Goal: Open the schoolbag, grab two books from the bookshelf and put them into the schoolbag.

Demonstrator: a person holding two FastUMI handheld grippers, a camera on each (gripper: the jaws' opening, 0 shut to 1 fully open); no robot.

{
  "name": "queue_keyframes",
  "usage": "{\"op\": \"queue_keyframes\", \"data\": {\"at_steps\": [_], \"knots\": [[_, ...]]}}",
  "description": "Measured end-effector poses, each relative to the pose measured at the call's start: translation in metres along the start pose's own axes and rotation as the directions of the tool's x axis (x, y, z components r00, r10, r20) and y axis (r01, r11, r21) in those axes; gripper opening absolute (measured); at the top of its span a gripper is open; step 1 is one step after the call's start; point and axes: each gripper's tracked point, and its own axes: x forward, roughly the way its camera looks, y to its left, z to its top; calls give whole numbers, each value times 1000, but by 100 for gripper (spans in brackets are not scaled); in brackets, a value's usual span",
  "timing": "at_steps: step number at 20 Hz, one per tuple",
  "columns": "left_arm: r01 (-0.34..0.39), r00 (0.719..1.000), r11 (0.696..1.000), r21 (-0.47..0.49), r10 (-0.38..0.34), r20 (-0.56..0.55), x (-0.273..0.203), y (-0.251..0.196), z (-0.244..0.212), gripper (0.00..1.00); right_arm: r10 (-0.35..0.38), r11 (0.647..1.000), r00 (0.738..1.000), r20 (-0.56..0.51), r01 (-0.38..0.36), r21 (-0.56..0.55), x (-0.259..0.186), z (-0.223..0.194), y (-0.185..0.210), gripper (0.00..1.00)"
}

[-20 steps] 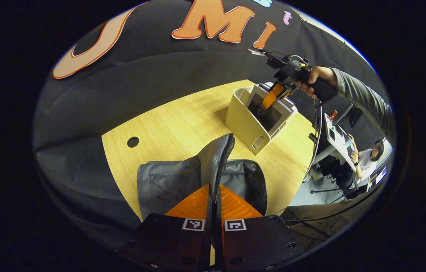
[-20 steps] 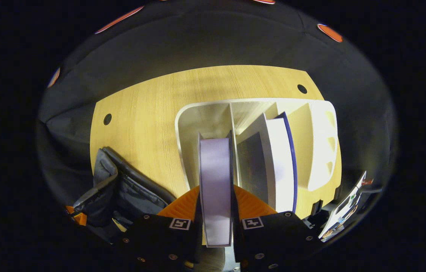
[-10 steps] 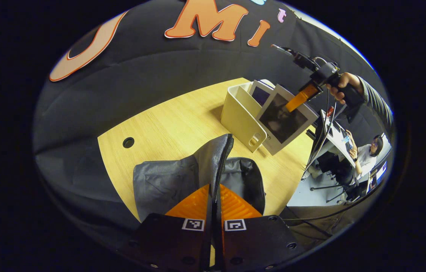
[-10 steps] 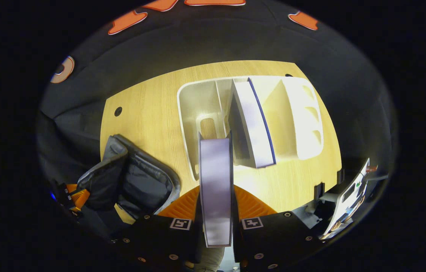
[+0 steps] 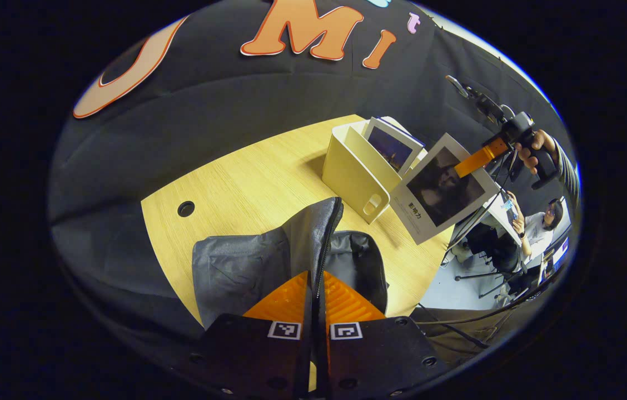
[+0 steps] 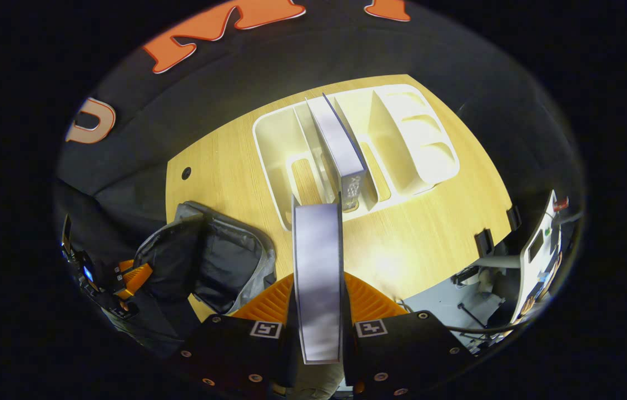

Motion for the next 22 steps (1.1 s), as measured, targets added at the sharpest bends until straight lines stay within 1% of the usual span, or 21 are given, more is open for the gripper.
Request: {"op": "queue_keyframes", "data": {"at_steps": [3, 6, 9, 10, 13, 14, 18, 22], "knots": [[-5, 1000, 1000, 0, 5, 4, -1, 2, -1, 5, 52, 998, 999, -3, -52, 24, -10, -17, 2, 32], [-11, 1000, 1000, -6, 11, 14, -4, 3, 2, 5, 123, 991, 992, 7, -123, 45, -21, -29, 13, 31], [13, 1000, 1000, -5, -13, 26, -11, -3, 3, 5, 181, 982, 983, 24, -182, 46, -31, -34, 23, 31], [14, 999, 1000, -3, -14, 30, -13, -2, 4, 5, 202, 978, 979, 37, -204, 48, -33, -34, 27, 31], [13, 999, 1000, -11, -12, 49, -18, -1, 9, 5, 300, 950, 951, 73, -305, 65, -33, -32, 49, 31], [11, 999, 1000, -17, -10, 50, -19, -2, 8, 5, 321, 943, 944, 75, -326, 69, -32, -35, 54, 31], [-6, 997, 1000, -28, 8, 71, -27, 1, 13, 5, 350, 934, 934, 72, -354, 55, -21, -42, 67, 29], [-16, 996, 998, -65, 21, 83, -32, 5, 16, 5, 412, 906, 907, 91, -418, 66, -15, -40, 90, 29]]}}
